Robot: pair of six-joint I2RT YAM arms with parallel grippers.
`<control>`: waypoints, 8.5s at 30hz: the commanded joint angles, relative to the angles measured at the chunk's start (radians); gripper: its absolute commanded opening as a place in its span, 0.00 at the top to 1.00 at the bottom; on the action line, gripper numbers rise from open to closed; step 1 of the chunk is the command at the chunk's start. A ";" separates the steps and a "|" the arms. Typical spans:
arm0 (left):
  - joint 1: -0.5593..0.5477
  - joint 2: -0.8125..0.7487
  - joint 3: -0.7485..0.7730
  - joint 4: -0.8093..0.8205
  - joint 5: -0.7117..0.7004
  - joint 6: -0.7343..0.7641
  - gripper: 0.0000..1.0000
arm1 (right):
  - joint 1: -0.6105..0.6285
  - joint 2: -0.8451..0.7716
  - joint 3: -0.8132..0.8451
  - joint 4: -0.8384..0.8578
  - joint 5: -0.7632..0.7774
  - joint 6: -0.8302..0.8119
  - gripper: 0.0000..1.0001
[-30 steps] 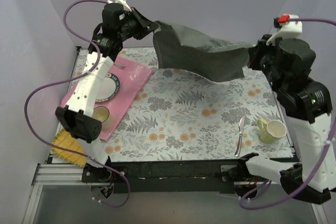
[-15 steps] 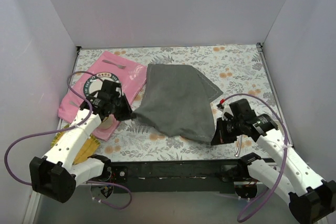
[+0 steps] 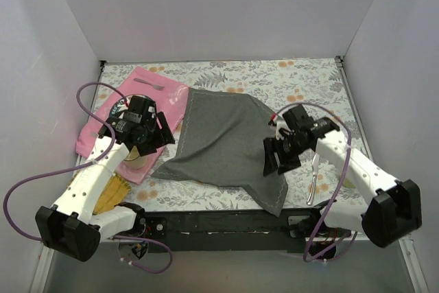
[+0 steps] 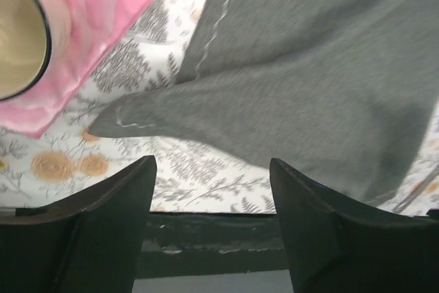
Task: Fold the napkin, place the utensils inside, and roll it up
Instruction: Flatten the napkin out
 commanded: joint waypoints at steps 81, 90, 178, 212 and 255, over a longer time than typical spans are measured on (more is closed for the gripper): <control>-0.080 0.856 0.549 0.508 0.007 0.110 0.36 | -0.180 0.615 0.700 0.038 0.508 0.070 0.36; -0.104 1.039 0.664 0.564 -0.118 0.249 0.44 | -0.173 0.413 0.468 0.053 0.471 0.010 0.37; -0.287 0.447 0.437 0.299 -0.044 -0.019 0.48 | -0.192 0.385 0.210 0.237 0.415 0.008 0.31; -0.287 0.225 0.623 -0.095 -0.047 -0.124 0.24 | 0.038 0.374 0.314 0.173 0.556 0.007 0.24; -0.287 -0.094 0.790 -0.270 -0.313 0.084 0.25 | 0.725 1.172 1.121 0.057 0.623 0.216 0.48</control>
